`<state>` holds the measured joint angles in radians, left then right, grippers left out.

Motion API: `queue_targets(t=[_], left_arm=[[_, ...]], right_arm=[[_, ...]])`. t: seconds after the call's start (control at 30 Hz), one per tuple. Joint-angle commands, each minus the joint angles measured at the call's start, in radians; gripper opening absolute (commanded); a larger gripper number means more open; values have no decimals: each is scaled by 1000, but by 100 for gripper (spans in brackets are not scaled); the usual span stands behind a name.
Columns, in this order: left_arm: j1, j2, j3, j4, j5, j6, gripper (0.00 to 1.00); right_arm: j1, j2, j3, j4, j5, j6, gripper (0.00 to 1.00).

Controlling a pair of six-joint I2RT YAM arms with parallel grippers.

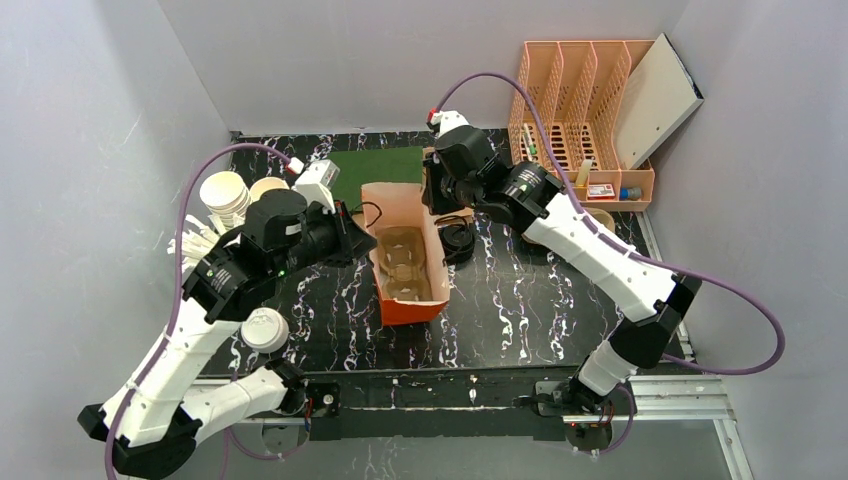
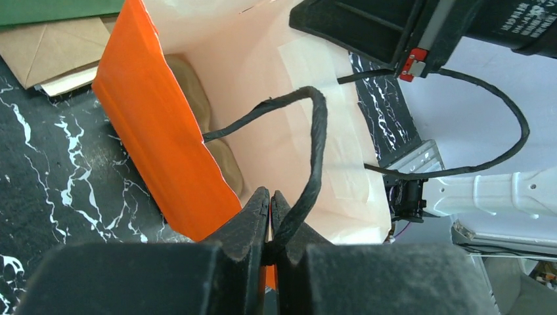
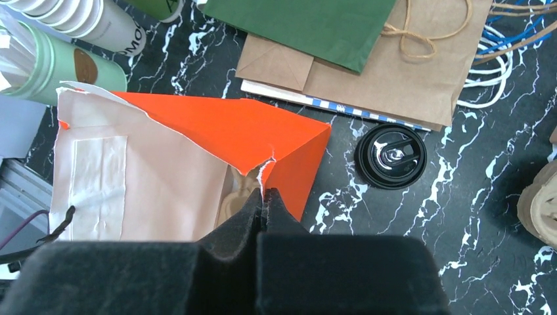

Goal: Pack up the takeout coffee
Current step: Adjust the takeout bag at the center of the board.

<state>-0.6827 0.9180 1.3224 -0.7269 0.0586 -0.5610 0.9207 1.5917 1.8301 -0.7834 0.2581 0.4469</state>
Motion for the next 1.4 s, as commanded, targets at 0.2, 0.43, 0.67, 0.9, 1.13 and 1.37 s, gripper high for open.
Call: queue_targets(t=[0.2, 0.43, 0.67, 0.9, 1.13, 1.37], left_arm=[[-1, 11, 44, -64, -158, -6, 4], [-1, 34, 61, -86, -203, -14, 4], [-1, 49, 58, -76, -224, -9, 5], [-1, 102, 81, -90, -278, 25, 5], [0, 176, 104, -54, -325, 61, 4], [31, 281, 168, -13, -335, 104, 4]], right_arm=[[-45, 6, -8, -10, -46, 18, 1], [-52, 53, 34, -3, -81, 10, 13], [-60, 60, 37, 2, -74, 4, 3], [-81, 77, 31, 9, -78, 0, 14], [-162, 133, 53, 47, -100, -21, 1], [-229, 227, 159, 67, -120, -47, 1]])
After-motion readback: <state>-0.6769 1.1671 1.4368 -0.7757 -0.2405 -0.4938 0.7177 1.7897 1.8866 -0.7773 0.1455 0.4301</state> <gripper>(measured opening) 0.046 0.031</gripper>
